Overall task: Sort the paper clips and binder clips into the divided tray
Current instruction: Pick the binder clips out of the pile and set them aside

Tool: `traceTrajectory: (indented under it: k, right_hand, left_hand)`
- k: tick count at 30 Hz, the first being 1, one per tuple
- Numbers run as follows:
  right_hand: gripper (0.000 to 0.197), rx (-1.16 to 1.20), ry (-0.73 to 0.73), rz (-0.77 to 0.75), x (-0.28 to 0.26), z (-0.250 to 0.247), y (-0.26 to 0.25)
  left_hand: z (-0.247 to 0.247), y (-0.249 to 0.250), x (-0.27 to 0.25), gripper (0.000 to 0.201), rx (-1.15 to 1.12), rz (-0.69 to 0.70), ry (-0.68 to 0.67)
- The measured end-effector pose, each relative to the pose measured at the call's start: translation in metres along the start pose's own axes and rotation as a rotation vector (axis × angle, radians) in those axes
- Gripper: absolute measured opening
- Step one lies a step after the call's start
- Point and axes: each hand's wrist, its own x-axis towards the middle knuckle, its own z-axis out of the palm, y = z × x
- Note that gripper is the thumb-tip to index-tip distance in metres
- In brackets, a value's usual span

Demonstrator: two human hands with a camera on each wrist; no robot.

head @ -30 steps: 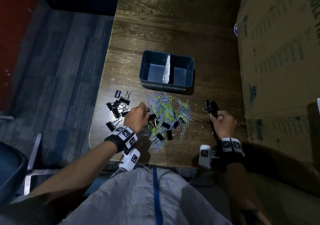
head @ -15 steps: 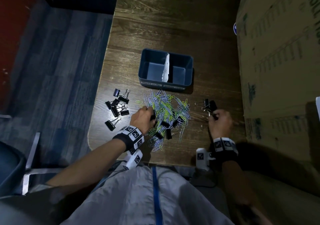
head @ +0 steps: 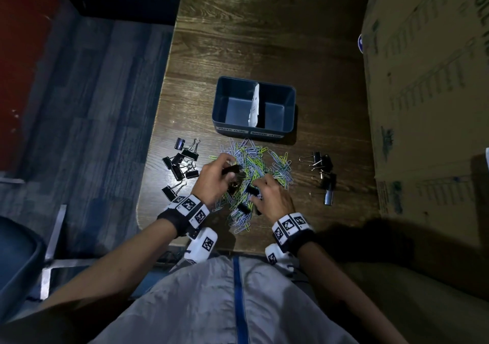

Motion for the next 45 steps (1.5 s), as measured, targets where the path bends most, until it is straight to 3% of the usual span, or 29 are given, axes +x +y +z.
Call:
traceTrajectory:
  k: [4, 12, 15, 20, 26, 30, 33, 36, 40, 42, 45]
  right_hand:
    - [0.026, 0.073, 0.013, 0.047, 0.002, -0.004, -0.005]
    - [0.016, 0.343, 0.011, 0.154, 0.002, -0.024, 0.003]
    - [0.021, 0.48, 0.077, 0.168, 0.001, -0.041, 0.017]
    - [0.019, 0.479, 0.221, 0.247, 0.006, -0.072, 0.047]
    - [0.02, 0.404, 0.309, 0.549, 0.008, -0.09, 0.094]
    - [0.023, 0.397, 0.298, 0.683, 0.002, -0.093, 0.114]
    - [0.025, 0.402, 0.292, 0.705, -0.001, -0.09, 0.122]
    - [0.025, 0.337, 0.335, 0.693, -0.005, -0.086, 0.12]
    - [0.016, 0.297, 0.368, 0.559, -0.01, -0.073, 0.096]
    - [0.012, 0.314, 0.241, 0.449, -0.011, -0.059, 0.082]
    - [0.021, 0.275, -0.016, 0.254, -0.014, -0.03, 0.059]
  left_hand:
    - [-0.011, -0.009, 0.003, 0.023, -0.176, -0.147, 0.059]
    - [-0.054, -0.042, 0.012, 0.019, -0.175, -0.248, 0.269]
    - [-0.078, -0.057, 0.018, 0.027, -0.117, -0.305, 0.343]
    - [-0.095, -0.071, 0.022, 0.012, 0.112, -0.331, 0.324]
    - [-0.091, -0.079, 0.014, 0.015, 0.23, -0.28, 0.314]
    - [-0.088, -0.068, 0.003, 0.025, 0.442, -0.263, 0.268]
    - [-0.08, -0.051, -0.011, 0.024, 0.561, -0.064, 0.232]
    - [-0.059, -0.039, -0.03, 0.006, 0.628, 0.067, -0.04]
    - [-0.034, -0.044, -0.044, 0.032, 0.797, -0.003, -0.378]
    - [-0.026, -0.044, -0.042, 0.028, 0.78, -0.024, -0.402]
    - [-0.013, -0.041, -0.034, 0.019, 0.651, 0.005, -0.324]
